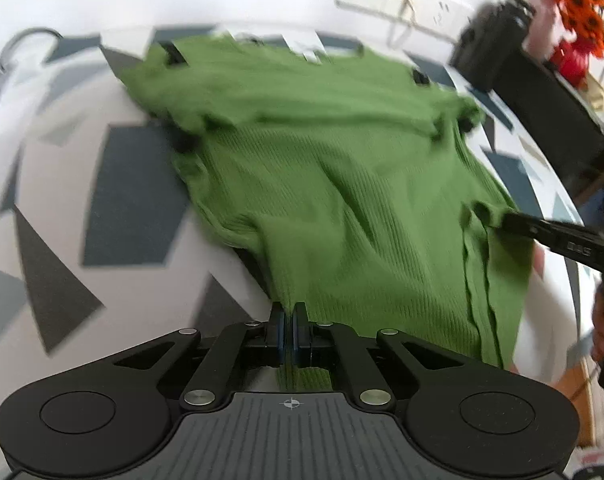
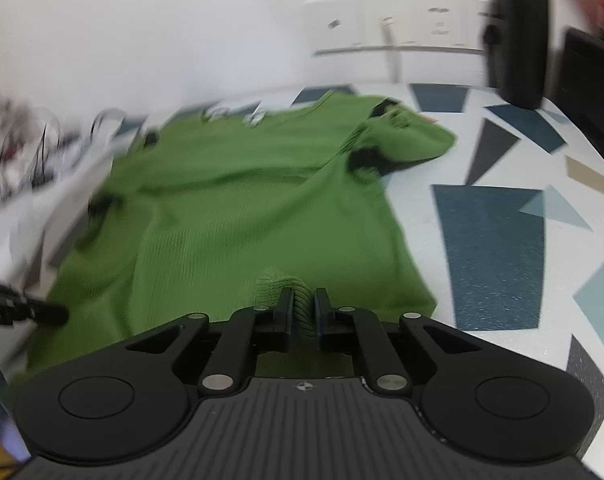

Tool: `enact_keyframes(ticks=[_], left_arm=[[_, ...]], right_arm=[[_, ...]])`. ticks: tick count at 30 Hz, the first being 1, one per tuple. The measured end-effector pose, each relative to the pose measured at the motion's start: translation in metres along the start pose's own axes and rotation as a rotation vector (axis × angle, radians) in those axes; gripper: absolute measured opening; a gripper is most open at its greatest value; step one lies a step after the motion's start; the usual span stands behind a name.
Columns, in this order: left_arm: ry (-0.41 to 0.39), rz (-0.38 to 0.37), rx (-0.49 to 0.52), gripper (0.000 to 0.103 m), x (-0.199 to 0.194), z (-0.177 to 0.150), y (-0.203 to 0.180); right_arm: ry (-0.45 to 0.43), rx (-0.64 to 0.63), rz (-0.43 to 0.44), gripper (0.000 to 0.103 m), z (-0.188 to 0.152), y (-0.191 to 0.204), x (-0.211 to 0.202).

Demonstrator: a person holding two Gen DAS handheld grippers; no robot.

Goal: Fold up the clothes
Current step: 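Grasp the sweater hem with the right tool while the left tool grasps the hem, then lift the hem with both tools and carry it toward the sweater collar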

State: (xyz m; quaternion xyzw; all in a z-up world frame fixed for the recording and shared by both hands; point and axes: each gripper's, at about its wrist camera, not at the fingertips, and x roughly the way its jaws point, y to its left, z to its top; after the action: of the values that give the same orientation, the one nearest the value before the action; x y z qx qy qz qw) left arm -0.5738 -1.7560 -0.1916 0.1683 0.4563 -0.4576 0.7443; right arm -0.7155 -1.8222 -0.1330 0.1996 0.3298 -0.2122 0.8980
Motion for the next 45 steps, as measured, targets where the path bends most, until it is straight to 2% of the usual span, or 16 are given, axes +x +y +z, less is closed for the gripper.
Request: enact_keyframes(ticks=[8,10,13,14,17,18,22,27,33,35,38,40,41,42,43,45], left_arm=[[-0.246,0.070,-0.135,0.003,-0.042,0.056,0.051],[-0.249,0.068,-0.143,0.003,-0.038,0.062,0.054],[-0.194,0.043,-0.147,0.006,-0.017,0.064,0.058],[-0.176,0.035,-0.148,0.010,-0.009,0.064,0.059],[-0.127,0.032,-0.164,0.050,0.006,0.054,0.069],[-0.119,0.018,-0.157,0.055,0.006,0.049,0.072],[-0.080,-0.073,-0.109,0.055,0.006,0.030,0.085],[-0.055,-0.096,0.069,0.067,0.004,0.012,0.080],[-0.081,-0.147,0.309,0.080,-0.014,-0.001,0.057],[-0.083,-0.156,0.381,0.081,-0.019,-0.006,0.049],[-0.062,-0.175,0.404,0.082,-0.017,-0.010,0.042],[-0.034,-0.180,0.400,0.077,-0.009,-0.011,0.037],[-0.021,-0.183,0.407,0.064,-0.004,-0.013,0.034],[0.001,-0.191,0.402,0.029,0.002,-0.012,0.033],[0.026,-0.200,0.394,0.008,0.008,-0.011,0.032],[0.065,-0.326,0.191,0.007,0.012,-0.002,0.047]], right_arm=[[-0.245,0.149,-0.035,0.008,0.032,-0.008,-0.043],[-0.285,0.164,-0.045,0.008,0.036,-0.008,-0.048],[-0.248,0.168,-0.074,0.008,0.033,-0.011,-0.040],[-0.228,0.171,-0.085,0.008,0.031,-0.012,-0.036],[-0.171,0.169,-0.121,0.008,0.017,-0.016,-0.026],[-0.154,0.170,-0.136,0.008,0.012,-0.018,-0.024],[-0.109,0.206,-0.156,0.008,-0.004,-0.026,-0.026],[-0.085,0.231,-0.167,0.008,-0.013,-0.030,-0.031],[-0.078,0.248,-0.196,0.008,-0.014,-0.029,-0.033],[-0.077,0.258,-0.203,0.008,-0.015,-0.029,-0.033],[-0.075,0.261,-0.209,0.008,-0.018,-0.027,-0.035],[-0.073,0.267,-0.212,0.008,-0.020,-0.027,-0.036],[-0.073,0.273,-0.213,0.008,-0.021,-0.027,-0.036],[-0.073,0.278,-0.214,0.008,-0.022,-0.027,-0.037],[-0.073,0.280,-0.215,0.008,-0.022,-0.026,-0.038],[-0.072,0.278,-0.216,0.008,-0.023,-0.025,-0.041]])
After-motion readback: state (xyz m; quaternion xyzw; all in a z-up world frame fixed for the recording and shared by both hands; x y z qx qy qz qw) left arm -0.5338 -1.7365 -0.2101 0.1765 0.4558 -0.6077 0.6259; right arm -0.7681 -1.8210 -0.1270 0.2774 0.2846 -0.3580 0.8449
